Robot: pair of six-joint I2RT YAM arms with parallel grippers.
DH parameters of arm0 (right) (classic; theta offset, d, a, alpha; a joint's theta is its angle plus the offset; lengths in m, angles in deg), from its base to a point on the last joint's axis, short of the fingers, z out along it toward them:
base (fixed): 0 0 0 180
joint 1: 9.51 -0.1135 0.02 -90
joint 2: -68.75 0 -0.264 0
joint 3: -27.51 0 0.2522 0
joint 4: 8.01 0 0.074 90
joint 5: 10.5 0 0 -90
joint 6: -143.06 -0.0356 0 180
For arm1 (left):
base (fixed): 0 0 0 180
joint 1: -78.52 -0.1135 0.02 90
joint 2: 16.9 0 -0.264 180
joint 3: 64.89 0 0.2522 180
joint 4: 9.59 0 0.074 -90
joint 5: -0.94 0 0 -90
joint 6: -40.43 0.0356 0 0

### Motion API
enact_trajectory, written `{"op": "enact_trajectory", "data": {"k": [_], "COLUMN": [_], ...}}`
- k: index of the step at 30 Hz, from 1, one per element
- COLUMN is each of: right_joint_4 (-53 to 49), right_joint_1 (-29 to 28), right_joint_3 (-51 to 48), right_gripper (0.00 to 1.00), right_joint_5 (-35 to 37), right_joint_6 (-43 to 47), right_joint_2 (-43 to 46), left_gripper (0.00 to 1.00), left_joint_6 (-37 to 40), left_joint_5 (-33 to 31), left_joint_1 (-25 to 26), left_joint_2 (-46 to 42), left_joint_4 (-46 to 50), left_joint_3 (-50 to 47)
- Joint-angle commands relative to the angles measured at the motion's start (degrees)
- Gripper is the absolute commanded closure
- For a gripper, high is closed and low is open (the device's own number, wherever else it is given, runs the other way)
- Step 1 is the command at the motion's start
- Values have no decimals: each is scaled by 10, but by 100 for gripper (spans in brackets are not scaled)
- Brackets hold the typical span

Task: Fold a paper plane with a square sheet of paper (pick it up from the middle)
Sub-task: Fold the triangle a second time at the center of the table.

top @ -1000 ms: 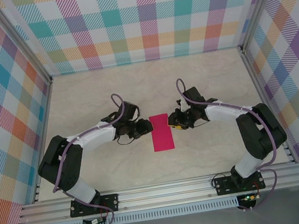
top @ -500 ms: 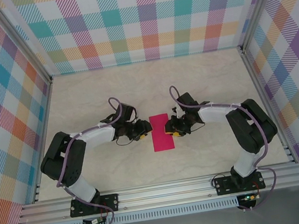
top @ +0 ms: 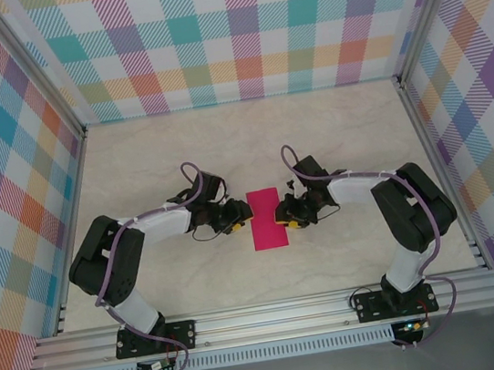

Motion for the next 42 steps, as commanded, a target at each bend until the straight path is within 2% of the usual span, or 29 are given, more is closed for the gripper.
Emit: {"op": "enact_trajectory", "data": {"k": [1,14,42], "right_joint_4": [-5,17,22], "right_joint_1": [-2,-2,-2], "right_joint_3": [-11,-41,-42], "right_gripper": [67,68,69], "right_joint_5": [11,10,11], "right_joint_6": [0,-6,-9], "right_joint_2": [-5,-9,-15], "left_gripper": [59,58,57], "left_joint_6": [-4,-10,-34], "left_joint_5": [14,21,56], "left_joint_1": [0,17,28], "left_joint_2": [10,26,71], "left_joint_4": [-5,-15,-76], "left_joint_3": [-8,-6,-9]}}
